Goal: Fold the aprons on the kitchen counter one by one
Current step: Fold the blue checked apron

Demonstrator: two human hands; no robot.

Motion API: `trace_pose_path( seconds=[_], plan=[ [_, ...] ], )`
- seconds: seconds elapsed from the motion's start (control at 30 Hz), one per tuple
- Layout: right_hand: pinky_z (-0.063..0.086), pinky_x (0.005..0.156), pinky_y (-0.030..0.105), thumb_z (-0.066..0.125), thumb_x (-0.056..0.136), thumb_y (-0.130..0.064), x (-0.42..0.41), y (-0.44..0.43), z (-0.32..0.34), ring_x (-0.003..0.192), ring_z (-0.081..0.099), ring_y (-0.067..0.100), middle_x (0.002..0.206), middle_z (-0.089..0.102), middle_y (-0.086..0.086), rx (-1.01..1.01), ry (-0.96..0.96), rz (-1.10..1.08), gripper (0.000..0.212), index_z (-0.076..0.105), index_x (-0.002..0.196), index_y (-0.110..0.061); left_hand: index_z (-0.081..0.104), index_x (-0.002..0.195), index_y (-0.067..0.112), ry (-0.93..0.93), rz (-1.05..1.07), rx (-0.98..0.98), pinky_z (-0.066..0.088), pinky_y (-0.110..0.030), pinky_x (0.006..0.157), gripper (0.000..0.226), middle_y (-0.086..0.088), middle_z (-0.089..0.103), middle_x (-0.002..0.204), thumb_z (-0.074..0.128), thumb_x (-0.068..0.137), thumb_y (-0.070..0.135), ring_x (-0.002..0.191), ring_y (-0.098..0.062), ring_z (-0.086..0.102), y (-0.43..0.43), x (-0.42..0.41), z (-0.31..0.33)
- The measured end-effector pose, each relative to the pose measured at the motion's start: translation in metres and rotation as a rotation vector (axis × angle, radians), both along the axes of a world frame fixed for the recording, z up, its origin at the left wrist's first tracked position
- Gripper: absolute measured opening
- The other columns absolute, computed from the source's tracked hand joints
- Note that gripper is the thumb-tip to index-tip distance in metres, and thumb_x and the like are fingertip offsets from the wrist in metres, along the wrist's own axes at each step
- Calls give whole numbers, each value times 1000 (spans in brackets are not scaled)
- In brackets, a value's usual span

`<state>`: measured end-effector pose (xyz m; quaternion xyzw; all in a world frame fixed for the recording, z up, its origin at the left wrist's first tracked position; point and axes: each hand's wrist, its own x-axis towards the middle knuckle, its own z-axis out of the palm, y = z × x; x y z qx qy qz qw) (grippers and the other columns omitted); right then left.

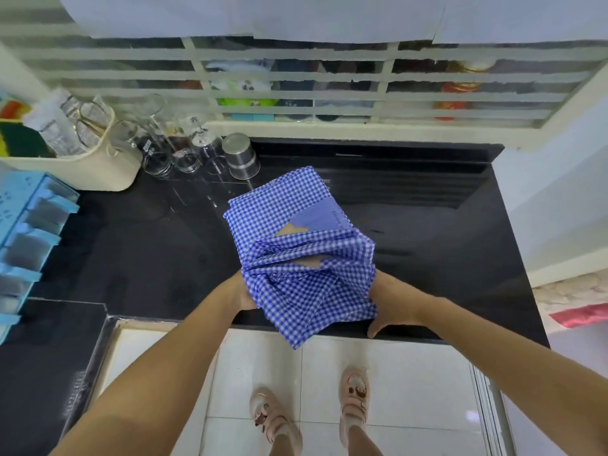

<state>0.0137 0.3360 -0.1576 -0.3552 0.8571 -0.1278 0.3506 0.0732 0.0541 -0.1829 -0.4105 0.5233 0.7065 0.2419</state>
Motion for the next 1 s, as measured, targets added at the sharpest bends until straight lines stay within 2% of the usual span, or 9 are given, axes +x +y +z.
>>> trace_pose_path(
  seconds=[0.07, 0.2, 0.3, 0.4, 0.47, 0.53, 0.67, 0.77, 1.0],
  plan=[
    [23, 111, 25, 79, 72, -41, 10, 4, -8, 135, 31, 18, 153, 27, -6, -102, 98, -28, 86, 35, 145, -23, 55, 86, 9, 18, 68, -7, 52, -33, 62, 27, -10, 59, 89, 34, 104, 11, 72, -20, 61, 0, 3, 3],
    [38, 96, 27, 61, 90, -16, 12, 2, -8, 120, 52, 26, 134, 55, 6, -218, 164, -176, 33, 62, 123, -13, 62, 89, 7, 82, -3, 55, 50, -39, 77, 27, -13, 65, 96, 41, 102, 18, 86, -27, 60, 4, 6, 7],
    [42, 79, 25, 57, 91, -11, 3, -4, 8, 97, 59, 23, 110, 65, 7, -185, -28, -307, 11, 65, 97, -15, 67, 86, 6, 179, -170, -87, 55, -37, 73, 26, -8, 72, 85, 47, 100, 14, 78, -20, 68, -2, 12, 8],
    [43, 90, 25, 53, 96, -22, -8, -10, 25, 102, 57, 15, 113, 60, -7, -181, -337, -384, 18, 60, 113, -18, 57, 68, 3, 260, -148, -279, 49, -27, 57, 27, 0, 65, 56, 50, 93, -5, 50, -7, 60, -13, 23, 5],
    [41, 92, 19, 51, 97, -27, -14, -14, 27, 105, 55, 9, 116, 56, -13, -226, -467, -424, 24, 52, 122, -25, 67, 86, 3, 313, -93, -242, 57, -31, 68, 9, -4, 74, 78, 62, 87, -4, 71, -15, 71, -21, 26, 2],
    [46, 95, 23, 49, 97, -32, -22, -21, 24, 106, 59, 11, 120, 59, -9, -306, -618, -547, 27, 49, 123, -27, 68, 106, 5, 328, -61, -179, 57, -37, 80, 21, -8, 74, 99, 68, 85, 9, 91, -24, 71, -22, 26, 3],
    [50, 94, 40, 50, 94, -45, -42, -34, 9, 103, 65, 25, 111, 68, 5, -369, -895, -953, 40, 57, 120, -15, 68, 103, 7, 283, 34, -343, 56, -31, 73, 19, -10, 72, 100, 63, 92, 21, 89, -25, 69, -17, 21, -6],
    [49, 96, 37, 56, 82, -63, -47, -31, 7, 104, 65, 21, 112, 70, 2, -287, -829, -858, 58, 64, 114, -15, 68, 89, 11, 301, -100, -575, 54, -30, 71, 15, -1, 71, 90, 63, 91, 26, 83, -20, 68, -14, 16, -13],
    [52, 68, 28, 68, 87, -20, -18, -4, -9, 84, 69, 22, 94, 73, 6, -281, -600, -1000, 23, 70, 103, -5, 67, 84, 13, 254, -417, -673, 54, -29, 72, 21, 6, 68, 83, 67, 88, 33, 76, -12, 66, -20, 6, -14]
  ],
)
